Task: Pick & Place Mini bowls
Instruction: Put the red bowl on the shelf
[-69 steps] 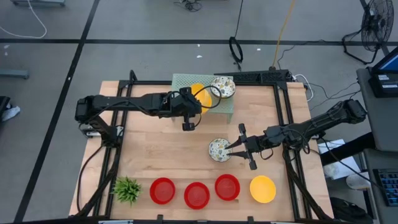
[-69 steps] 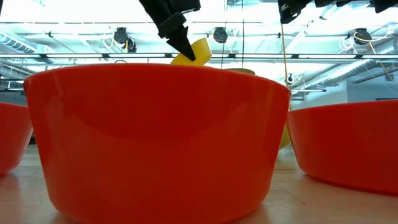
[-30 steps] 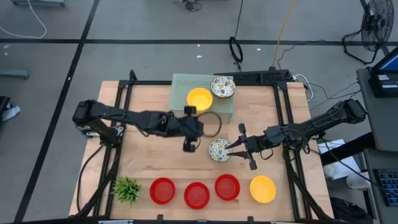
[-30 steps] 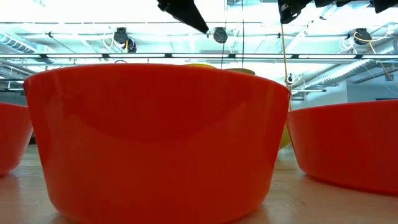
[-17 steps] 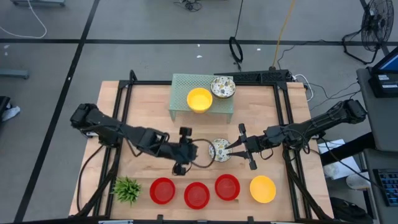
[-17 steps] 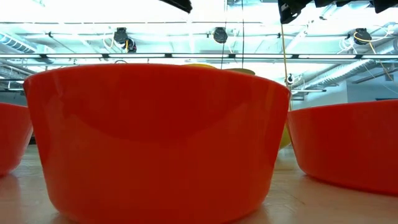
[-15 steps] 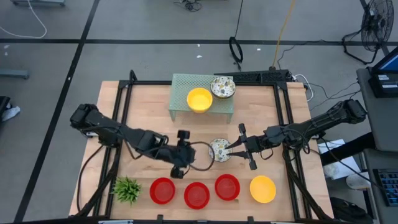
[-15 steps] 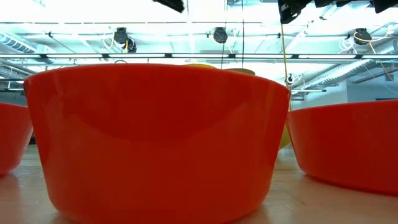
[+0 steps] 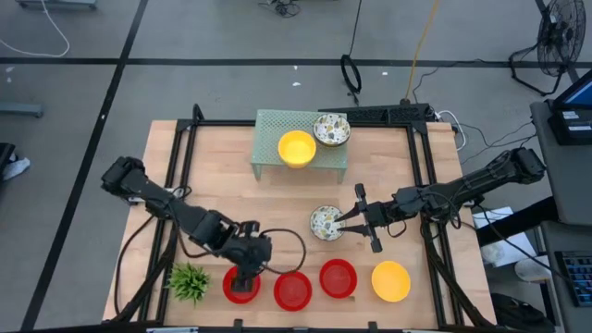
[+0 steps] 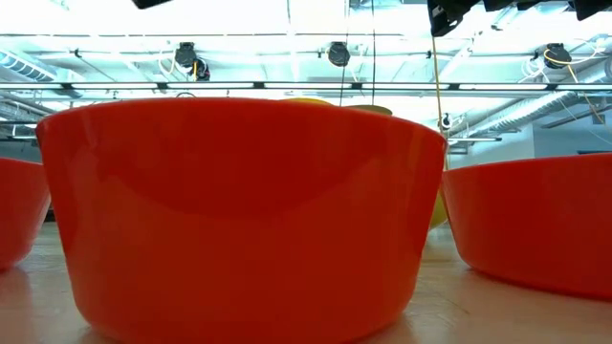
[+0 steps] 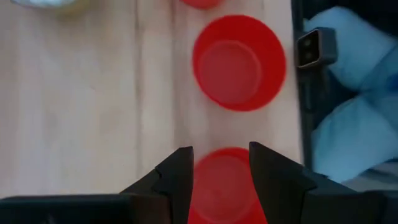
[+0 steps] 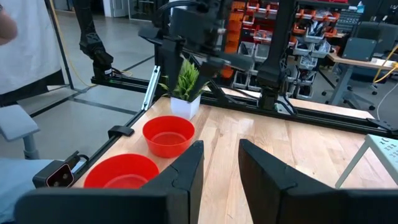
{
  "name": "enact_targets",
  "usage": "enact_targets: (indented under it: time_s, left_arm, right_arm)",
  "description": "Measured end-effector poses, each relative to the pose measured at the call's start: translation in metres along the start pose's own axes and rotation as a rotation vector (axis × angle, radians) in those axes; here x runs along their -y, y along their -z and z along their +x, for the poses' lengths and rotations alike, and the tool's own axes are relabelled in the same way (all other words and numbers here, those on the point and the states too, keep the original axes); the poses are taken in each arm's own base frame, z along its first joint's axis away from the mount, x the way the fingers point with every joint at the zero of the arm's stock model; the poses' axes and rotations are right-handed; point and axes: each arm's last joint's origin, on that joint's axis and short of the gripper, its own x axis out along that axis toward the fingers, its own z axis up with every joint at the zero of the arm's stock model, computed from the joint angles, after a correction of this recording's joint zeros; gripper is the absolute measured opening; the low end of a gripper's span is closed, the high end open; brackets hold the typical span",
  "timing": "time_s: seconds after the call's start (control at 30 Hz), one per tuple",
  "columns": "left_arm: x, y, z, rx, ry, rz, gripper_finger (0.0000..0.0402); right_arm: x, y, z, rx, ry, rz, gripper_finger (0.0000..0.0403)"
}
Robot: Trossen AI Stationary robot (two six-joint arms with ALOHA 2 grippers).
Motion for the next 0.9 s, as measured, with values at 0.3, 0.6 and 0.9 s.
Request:
enact_targets:
  time_s: [0.3, 0.6, 0.9]
  left_arm:
    - [0.011, 0.028, 0.02, -0.057, -0.038, -0.296, 0.0159]
    - [0.016, 0.063, 0.054, -0.078, -0.025, -0.445, 0.0159]
    - [0.035, 0.08, 0.052, -0.057, -0.034, -0.437, 0.0159]
  right_arm:
    - [0.0, 0.0, 0.0, 0.0, 0.0, 0.0, 0.0089]
    - [0.0, 0.0, 0.0, 0.0, 0.0, 0.0, 0.0089]
    - [0.0, 0.0, 0.0, 0.0, 0.0, 0.0, 0.0089]
